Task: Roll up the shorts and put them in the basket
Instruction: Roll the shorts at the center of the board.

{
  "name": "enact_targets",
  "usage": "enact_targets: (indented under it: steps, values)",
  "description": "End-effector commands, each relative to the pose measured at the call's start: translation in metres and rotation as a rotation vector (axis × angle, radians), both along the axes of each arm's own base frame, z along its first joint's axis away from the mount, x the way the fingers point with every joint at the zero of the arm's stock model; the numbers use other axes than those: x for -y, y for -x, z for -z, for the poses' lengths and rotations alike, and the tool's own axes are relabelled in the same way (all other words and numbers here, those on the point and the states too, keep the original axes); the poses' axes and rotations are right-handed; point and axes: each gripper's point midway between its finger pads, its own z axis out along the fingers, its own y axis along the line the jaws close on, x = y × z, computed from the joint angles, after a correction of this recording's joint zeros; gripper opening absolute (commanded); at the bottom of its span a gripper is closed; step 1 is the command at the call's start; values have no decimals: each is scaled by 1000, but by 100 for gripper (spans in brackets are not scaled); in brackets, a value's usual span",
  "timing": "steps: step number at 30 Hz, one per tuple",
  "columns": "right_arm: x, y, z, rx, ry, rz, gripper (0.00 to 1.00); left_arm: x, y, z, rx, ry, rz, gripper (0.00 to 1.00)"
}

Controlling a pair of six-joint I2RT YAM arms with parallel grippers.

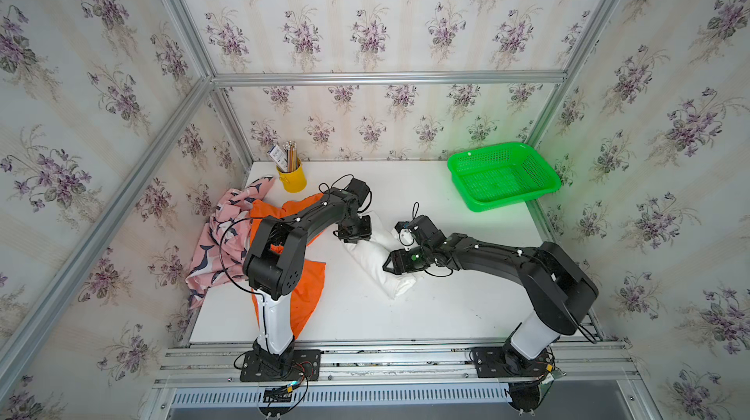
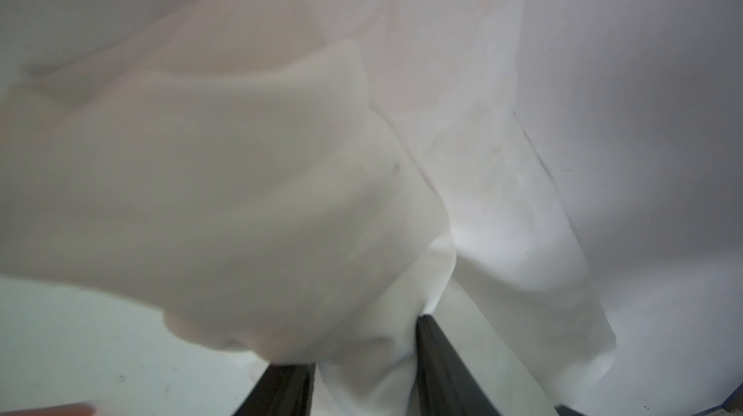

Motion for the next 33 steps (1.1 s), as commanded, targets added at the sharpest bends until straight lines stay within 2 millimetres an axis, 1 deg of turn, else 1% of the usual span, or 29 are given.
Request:
enact_targets:
  steps: [1, 2, 4, 6, 7, 10, 13, 14, 15, 16, 17, 18, 19, 20, 21, 22, 25, 27, 29, 30, 31, 33]
  values:
    - [42, -10, -5, 226, 402, 8, 77, -3, 4, 4, -15, -17, 21, 45]
    - [38, -10, -10, 275, 457, -16, 79, -3, 5, 5, -16, -18, 22, 45]
    - [25, -6, -18, 342, 512, -61, 82, -5, 6, 6, -18, -24, 20, 46]
    - [7, 0, -21, 394, 541, -117, 89, -5, 7, 5, -17, -24, 23, 47]
    - [-1, 3, -17, 408, 558, -145, 98, -5, 8, 6, -21, -24, 24, 47]
    - [-20, 8, -4, 407, 572, -197, 100, -6, 9, 6, -21, -26, 22, 48]
    - [-24, 6, 17, 412, 597, -204, 98, -8, 9, 6, -21, -27, 18, 49]
    - [-23, 4, 26, 414, 611, -200, 95, -8, 9, 6, -21, -23, 16, 50]
    - [-22, 4, 33, 412, 624, -197, 87, -7, 9, 5, -20, -19, 19, 52]
    - [-22, 5, 38, 404, 622, -200, 77, -8, 9, 4, -18, -18, 18, 53]
    - [-24, 8, 41, 388, 605, -206, 62, -10, 8, 1, -11, -19, 11, 54]
    - [-28, 12, 41, 369, 573, -212, 49, -15, 7, -2, -2, -23, 1, 54]
    - [-32, 17, 39, 351, 534, -218, 40, -19, 6, -6, 9, -25, -11, 54]
    - [-37, 23, 34, 334, 481, -224, 32, -26, 5, -12, 23, -25, -29, 54]
    - [-42, 30, 31, 311, 423, -233, 26, -32, 3, -17, 38, -25, -45, 54]
    - [-46, 35, 26, 290, 367, -239, 24, -38, 2, -22, 51, -29, -55, 58]
    - [-55, 51, 15, 158, 151, -236, 22, -50, 3, -39, 84, -55, -63, 61]
    - [-54, 56, 9, 49, -15, -219, 21, -53, 4, -50, 95, -67, -60, 64]
    - [-49, 54, 0, -32, -154, -193, 21, -54, 7, -60, 105, -63, -60, 66]
    - [-44, 50, -5, -67, -222, -173, 21, -53, 7, -64, 112, -57, -63, 66]
    - [-38, 47, -7, -104, -273, -157, 22, -53, 8, -67, 117, -53, -65, 67]
    - [-23, 34, -8, -176, -373, -99, 23, -50, 9, -73, 121, -37, -69, 68]
